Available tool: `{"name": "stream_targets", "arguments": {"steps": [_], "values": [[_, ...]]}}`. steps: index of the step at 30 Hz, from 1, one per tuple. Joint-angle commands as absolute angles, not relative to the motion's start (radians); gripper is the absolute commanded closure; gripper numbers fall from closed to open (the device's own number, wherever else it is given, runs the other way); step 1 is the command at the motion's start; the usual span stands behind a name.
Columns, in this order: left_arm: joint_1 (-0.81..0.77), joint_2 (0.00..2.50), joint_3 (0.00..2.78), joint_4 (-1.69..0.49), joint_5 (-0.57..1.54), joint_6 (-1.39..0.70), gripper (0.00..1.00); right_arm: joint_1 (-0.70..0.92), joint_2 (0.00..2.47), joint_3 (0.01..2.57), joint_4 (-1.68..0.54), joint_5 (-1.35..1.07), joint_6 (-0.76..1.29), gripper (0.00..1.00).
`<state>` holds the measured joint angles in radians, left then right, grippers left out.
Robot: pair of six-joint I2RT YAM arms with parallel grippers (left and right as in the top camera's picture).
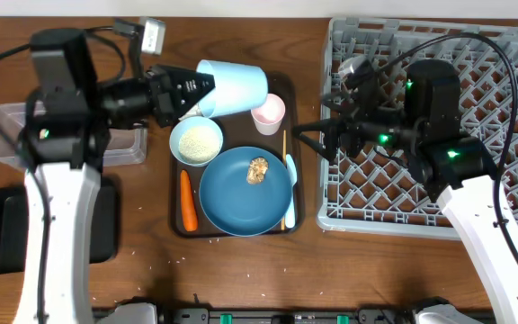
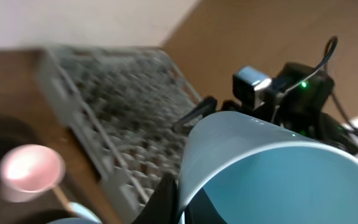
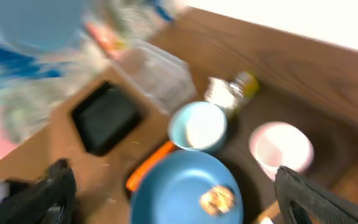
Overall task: Sort waste into correct bins and load items into the dishwasher rack
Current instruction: 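Pass the light-blue cup from the left gripper to the right gripper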
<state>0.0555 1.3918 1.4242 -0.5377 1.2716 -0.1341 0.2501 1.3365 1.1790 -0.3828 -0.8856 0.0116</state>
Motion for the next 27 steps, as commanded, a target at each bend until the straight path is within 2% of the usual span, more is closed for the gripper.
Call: {"name": "stream_targets", "arguments": {"steps": [1,4,9,17,27], "values": [[0.059,1.462,1.408,-0.537,1.483,-0.127,0.94,0.249,1.319,1.184,-0.332,-1.114,-0.031,0.07],[0.054,1.520,1.408,-0.537,1.565,-0.120,0.94,0.249,1.319,1.184,-0.265,-1.138,0.005,0.06],[0.007,1.557,1.408,-0.537,1.572,-0.095,0.94,0.250,1.319,1.184,-0.172,-1.191,0.014,0.01],[-0.089,1.558,1.408,-0.495,1.560,-0.086,0.94,0.273,1.320,1.184,-0.131,-1.183,0.001,0.01],[-0.135,1.558,1.408,-0.487,1.533,-0.086,0.94,0.333,1.332,1.184,-0.123,-1.103,-0.040,0.01]]}}
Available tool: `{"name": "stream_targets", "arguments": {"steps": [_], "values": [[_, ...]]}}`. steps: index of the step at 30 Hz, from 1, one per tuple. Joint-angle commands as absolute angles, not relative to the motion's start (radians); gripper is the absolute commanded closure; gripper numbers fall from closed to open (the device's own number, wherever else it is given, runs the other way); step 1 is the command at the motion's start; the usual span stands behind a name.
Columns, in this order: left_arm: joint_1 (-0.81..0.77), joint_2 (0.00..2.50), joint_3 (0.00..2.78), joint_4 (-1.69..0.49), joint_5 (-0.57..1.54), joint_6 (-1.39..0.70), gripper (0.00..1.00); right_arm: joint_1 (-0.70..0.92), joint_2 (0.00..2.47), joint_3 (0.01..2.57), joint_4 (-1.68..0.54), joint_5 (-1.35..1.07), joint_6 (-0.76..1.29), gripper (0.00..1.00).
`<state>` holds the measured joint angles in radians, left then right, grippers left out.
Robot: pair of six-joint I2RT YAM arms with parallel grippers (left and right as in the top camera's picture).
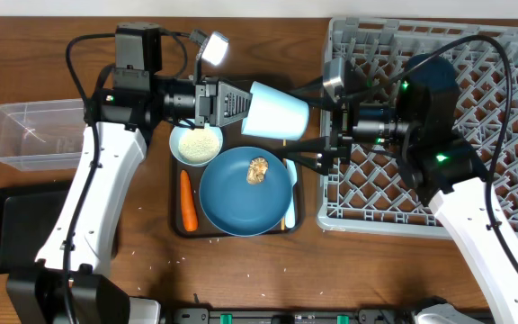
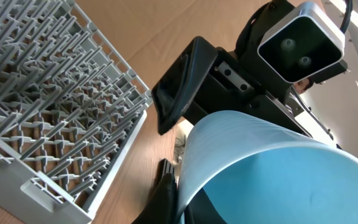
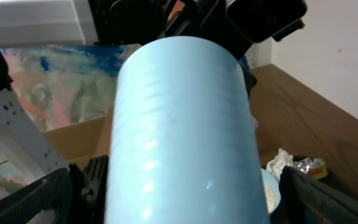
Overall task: Sort waste into correct bins and load items into the dishwasher rack
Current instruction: 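Pass the light-blue cup from the left gripper to the right gripper, then place the light-blue cup upside down in the rack with the right gripper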
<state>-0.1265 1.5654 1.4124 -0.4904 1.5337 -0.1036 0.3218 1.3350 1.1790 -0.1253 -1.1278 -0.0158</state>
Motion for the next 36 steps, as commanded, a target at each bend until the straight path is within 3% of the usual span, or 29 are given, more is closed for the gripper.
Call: {"name": "stream_targets", "arguments": {"steps": [1,10,17,18,21,23,28,36], "values": [[-0.137,1.558,1.408,-0.484,1.533,-0.086,0.94,0.335,1.333,1.184,-0.123,-1.103,-0.039,0.03],[-0.136,1.558,1.408,-0.458,1.533,-0.087,0.94,0.335,1.333,1.184,-0.135,-1.103,-0.014,0.41],[-0.136,1.558,1.408,-0.458,1.533,-0.088,0.93,0.319,1.333,1.184,-0.130,-1.095,-0.012,0.53],[-0.136,1.558,1.408,-0.458,1.533,-0.088,0.89,0.318,1.333,1.184,-0.131,-1.096,-0.012,0.54],[-0.131,1.558,1.408,-0.457,1.533,-0.087,0.44,0.306,1.333,1.184,-0.131,-1.096,0.008,0.56],[-0.119,1.558,1.408,-0.453,1.532,-0.087,0.24,0.294,1.330,1.184,-0.131,-1.095,0.013,0.56],[-0.056,1.558,1.408,-0.451,1.473,-0.087,0.11,0.225,1.297,1.184,-0.138,-1.076,0.041,0.56],[0.049,1.558,1.408,-0.453,1.394,-0.088,0.10,0.023,1.201,1.184,-0.354,-0.899,0.098,0.54]]}}
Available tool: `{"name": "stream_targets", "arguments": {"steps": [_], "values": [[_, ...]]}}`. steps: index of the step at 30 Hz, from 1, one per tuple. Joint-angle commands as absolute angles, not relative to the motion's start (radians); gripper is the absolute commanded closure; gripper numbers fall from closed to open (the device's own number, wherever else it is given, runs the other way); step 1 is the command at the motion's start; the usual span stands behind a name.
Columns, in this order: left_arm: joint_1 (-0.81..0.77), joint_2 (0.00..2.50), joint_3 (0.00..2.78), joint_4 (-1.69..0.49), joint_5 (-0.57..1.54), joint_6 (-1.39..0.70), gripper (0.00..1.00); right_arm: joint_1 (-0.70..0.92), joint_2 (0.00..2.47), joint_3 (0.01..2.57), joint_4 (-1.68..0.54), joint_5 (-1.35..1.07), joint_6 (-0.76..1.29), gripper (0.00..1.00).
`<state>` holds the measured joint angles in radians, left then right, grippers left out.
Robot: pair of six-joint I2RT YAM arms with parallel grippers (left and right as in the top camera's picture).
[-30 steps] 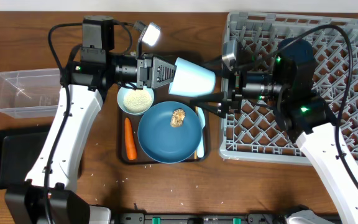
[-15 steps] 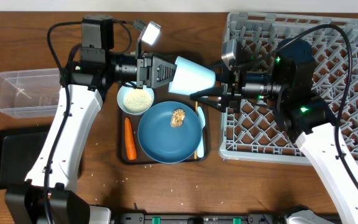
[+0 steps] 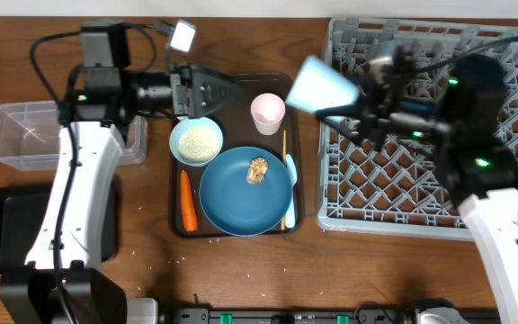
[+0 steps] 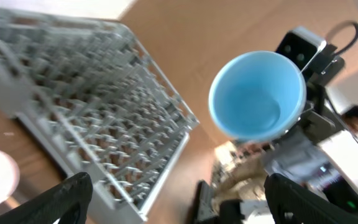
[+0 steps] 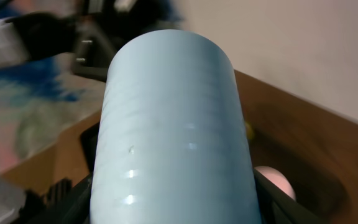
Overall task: Sort waste into correct bins and load items into the dishwasher rack
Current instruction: 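Place the light-blue cup upside down in the rack with the right gripper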
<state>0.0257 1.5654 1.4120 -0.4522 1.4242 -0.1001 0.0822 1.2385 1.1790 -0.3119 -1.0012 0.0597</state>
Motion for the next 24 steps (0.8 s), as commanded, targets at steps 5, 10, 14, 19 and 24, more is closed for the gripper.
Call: {"name": "stream_targets", "arguments": {"steps": [5,10,14,19,24], "values": [[0.066,1.558,1.408,-0.459,1.394,-0.088,0.10,-0.150,1.132,1.184,-0.627,-0.673,0.137,0.54],[0.065,1.558,1.408,-0.459,1.394,-0.088,0.10,-0.310,1.093,1.184,-0.824,-0.381,0.164,0.51],[0.065,1.558,1.408,-0.462,1.394,-0.088,0.10,-0.403,1.098,1.184,-0.923,-0.275,0.165,0.50],[0.065,1.558,1.408,-0.470,1.394,-0.088,0.10,-0.462,1.140,1.184,-0.969,-0.120,0.213,0.50],[0.065,1.558,1.408,-0.477,1.394,-0.091,0.10,-0.474,1.216,1.185,-0.963,0.036,0.233,0.49]]}}
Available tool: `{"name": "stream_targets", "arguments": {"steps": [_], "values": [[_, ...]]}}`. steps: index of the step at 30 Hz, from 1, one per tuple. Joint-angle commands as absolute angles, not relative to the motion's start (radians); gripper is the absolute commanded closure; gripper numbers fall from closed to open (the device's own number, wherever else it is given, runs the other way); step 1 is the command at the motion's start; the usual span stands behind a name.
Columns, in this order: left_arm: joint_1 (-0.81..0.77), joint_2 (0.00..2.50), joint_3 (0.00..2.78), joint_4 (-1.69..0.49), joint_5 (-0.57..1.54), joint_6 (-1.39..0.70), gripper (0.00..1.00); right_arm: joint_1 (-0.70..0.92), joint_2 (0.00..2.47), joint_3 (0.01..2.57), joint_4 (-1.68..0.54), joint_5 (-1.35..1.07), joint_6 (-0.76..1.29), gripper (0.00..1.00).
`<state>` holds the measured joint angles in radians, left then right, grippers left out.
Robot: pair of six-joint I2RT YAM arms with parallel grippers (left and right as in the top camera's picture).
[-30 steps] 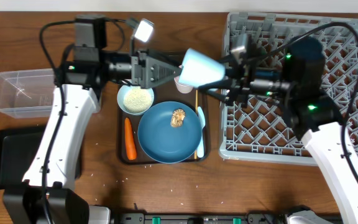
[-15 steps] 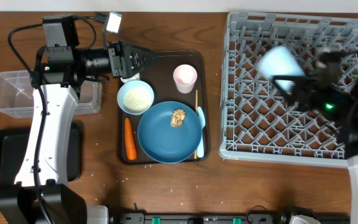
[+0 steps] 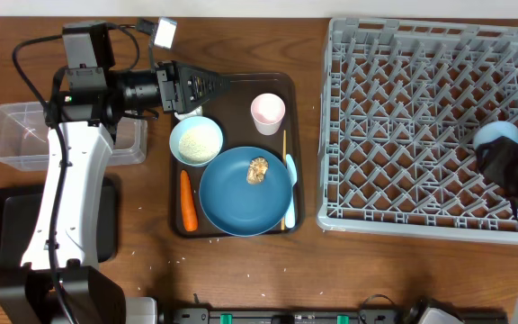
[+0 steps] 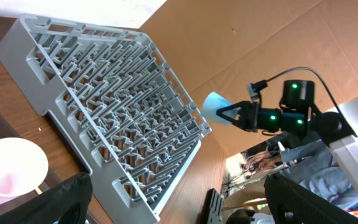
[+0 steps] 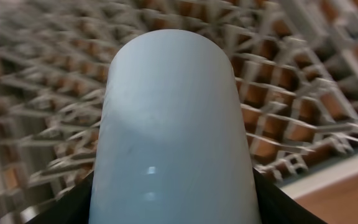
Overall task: Sort waste into correct bins and load items into the dishwasher rack
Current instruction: 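Place the light-blue cup upside down in the rack with the right gripper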
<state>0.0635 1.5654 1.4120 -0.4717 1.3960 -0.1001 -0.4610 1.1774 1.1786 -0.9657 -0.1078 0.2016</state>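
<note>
A light blue cup (image 3: 496, 135) is over the right side of the grey dishwasher rack (image 3: 403, 90), with my right gripper (image 3: 504, 151) shut on it. In the right wrist view the cup (image 5: 173, 118) fills the frame, dark fingers (image 5: 73, 202) on both sides, rack grid behind. The left wrist view shows the cup (image 4: 214, 106) small and far off. My left gripper (image 3: 207, 85) is open and empty above the tray's back left corner, pointing right.
The brown tray (image 3: 290, 90) holds a pink cup (image 3: 267, 110), a bowl of rice (image 3: 195, 139), a blue plate (image 3: 241, 202) with a food scrap (image 3: 257, 169), a carrot (image 3: 187, 200) and a utensil (image 3: 290, 180). A clear bin (image 3: 7, 135) and black bin stand left.
My right gripper, still shut on the blue cup, has gone from above the rack's left edge to its right side, low over the grid. The left gripper stays open, slightly further left.
My left gripper held the blue cup above the back of the tray. Then it held it out between the right gripper's open fingers. Later the cup was in the right gripper and the left was open. Now the cup is over the rack's right side.
</note>
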Motion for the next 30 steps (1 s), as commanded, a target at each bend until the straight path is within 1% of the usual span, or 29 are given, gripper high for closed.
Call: {"name": "stream_targets", "arguments": {"steps": [1,4,10,20,21,23,25,26,30], "values": [[0.065,1.558,1.408,-0.478,1.394,-0.091,0.10,-0.474,1.234,1.188,-0.971,0.054,0.233,0.49],[0.065,1.558,1.408,-0.482,1.394,-0.091,0.10,-0.474,1.286,1.198,-1.004,0.108,0.252,0.48],[0.065,1.558,1.408,-0.485,1.394,-0.090,0.10,-0.482,1.393,1.200,-1.056,0.108,0.255,0.48],[0.064,1.558,1.408,-0.485,1.394,-0.090,0.10,-0.484,1.536,1.200,-1.020,0.022,0.258,0.48],[0.064,1.558,1.408,-0.485,1.394,-0.090,0.10,-0.484,1.541,1.200,-1.013,0.012,0.258,0.46],[0.064,1.558,1.408,-0.485,1.394,-0.090,0.10,-0.484,1.544,1.200,-1.018,0.010,0.258,0.27],[0.064,1.558,1.408,-0.485,1.394,-0.090,0.10,-0.484,1.544,1.201,-1.023,0.009,0.260,0.18],[0.064,1.558,1.408,-0.485,1.394,-0.090,0.10,-0.484,1.544,1.202,-1.028,0.010,0.270,0.15],[0.064,1.558,1.408,-0.485,1.394,-0.090,0.10,-0.492,1.544,1.237,-1.048,-0.040,0.292,0.09]]}}
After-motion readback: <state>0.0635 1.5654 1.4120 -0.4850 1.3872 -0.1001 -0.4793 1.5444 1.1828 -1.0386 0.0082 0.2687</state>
